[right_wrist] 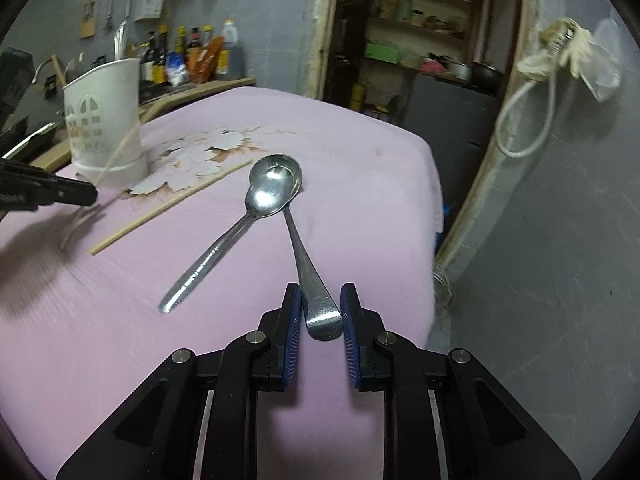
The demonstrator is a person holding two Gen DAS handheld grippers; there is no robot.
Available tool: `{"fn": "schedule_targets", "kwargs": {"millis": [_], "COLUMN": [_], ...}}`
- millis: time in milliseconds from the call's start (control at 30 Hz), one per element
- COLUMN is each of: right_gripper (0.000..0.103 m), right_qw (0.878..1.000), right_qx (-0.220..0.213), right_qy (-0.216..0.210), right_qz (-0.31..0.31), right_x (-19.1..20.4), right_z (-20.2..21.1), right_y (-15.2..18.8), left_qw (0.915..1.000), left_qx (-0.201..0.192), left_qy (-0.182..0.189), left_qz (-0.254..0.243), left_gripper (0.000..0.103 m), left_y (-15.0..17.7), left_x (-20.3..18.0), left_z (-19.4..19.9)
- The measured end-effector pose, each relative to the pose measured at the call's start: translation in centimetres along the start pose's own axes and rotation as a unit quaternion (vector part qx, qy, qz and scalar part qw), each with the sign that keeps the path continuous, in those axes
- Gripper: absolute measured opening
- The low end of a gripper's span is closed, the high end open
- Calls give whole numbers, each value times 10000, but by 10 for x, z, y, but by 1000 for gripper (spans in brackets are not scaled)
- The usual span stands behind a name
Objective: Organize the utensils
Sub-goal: 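Grasp the chopstick with the left tool while the right tool grasps a silver spoon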
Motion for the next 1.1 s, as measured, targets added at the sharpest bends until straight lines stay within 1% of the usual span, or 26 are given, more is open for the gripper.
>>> {"fn": "schedule_targets", "kwargs": {"millis": [100, 167, 233, 267, 333, 400, 467, 567, 633, 667, 900, 1000, 1100], "right_gripper": [19, 22, 31, 34, 41, 45, 47, 52, 59, 60, 60, 60, 60], "right_qw": [9999, 9999, 9997, 9994, 9987, 9970, 9953, 9939, 9931, 9927, 9876, 9852, 9839], "right_qx": [55, 124, 180, 235, 296, 400, 460, 558, 620, 614, 640, 622, 594], "right_qy": [-32, 19, 75, 61, 39, 36, 18, -159, -240, -259, -384, -483, -460], "right_qz": [-119, -26, 133, 236, 407, 661, 853, 942, 961, 1001, 1378, 1519, 1621], "right_x": [-2, -1, 1, 4, 7, 12, 16, 21, 24, 26, 42, 50, 53], "right_z": [-2, -7, -11, -15, -20, -29, -37, -50, -59, -63, -81, -83, -81], "right_y": [-4, -8, -14, -18, -23, -29, -37, -48, -55, -59, -83, -86, -85], "left_qw": [9999, 9996, 9989, 9984, 9986, 9985, 9984, 9984, 9983, 9983, 9978, 9976, 9977], "left_qx": [63, 181, 378, 469, 439, 452, 475, 485, 496, 503, 546, 553, 566], "left_qy": [15, 83, 213, 264, 259, 283, 301, 282, 277, 283, 376, 406, 368], "left_qz": [-117, -192, -183, -151, -156, -115, -94, -89, -91, -91, -72, -66, -105], "left_gripper": [4, 3, 3, 3, 3, 3, 3, 3, 3, 3, 3, 3, 3], "left_y": [-1, 1, 3, 3, 0, -2, -2, -2, -3, -4, -5, -1, -5], "left_x": [-7, -10, -13, -13, -12, -11, -9, -8, -7, -7, -2, 0, -2], "left_z": [-3, -10, -21, -27, -29, -28, -29, -28, -28, -28, -26, -23, -27]}}
Point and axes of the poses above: each gripper's, at about its wrist camera, not at the fingertips, and z roughly against the way its jaws point, x to its left, y to its underside, the point moved 10 cm from there along -z, roughly the way its jaws point, and after that the axes turned 9 degrees about x, right-handed, at the moved point
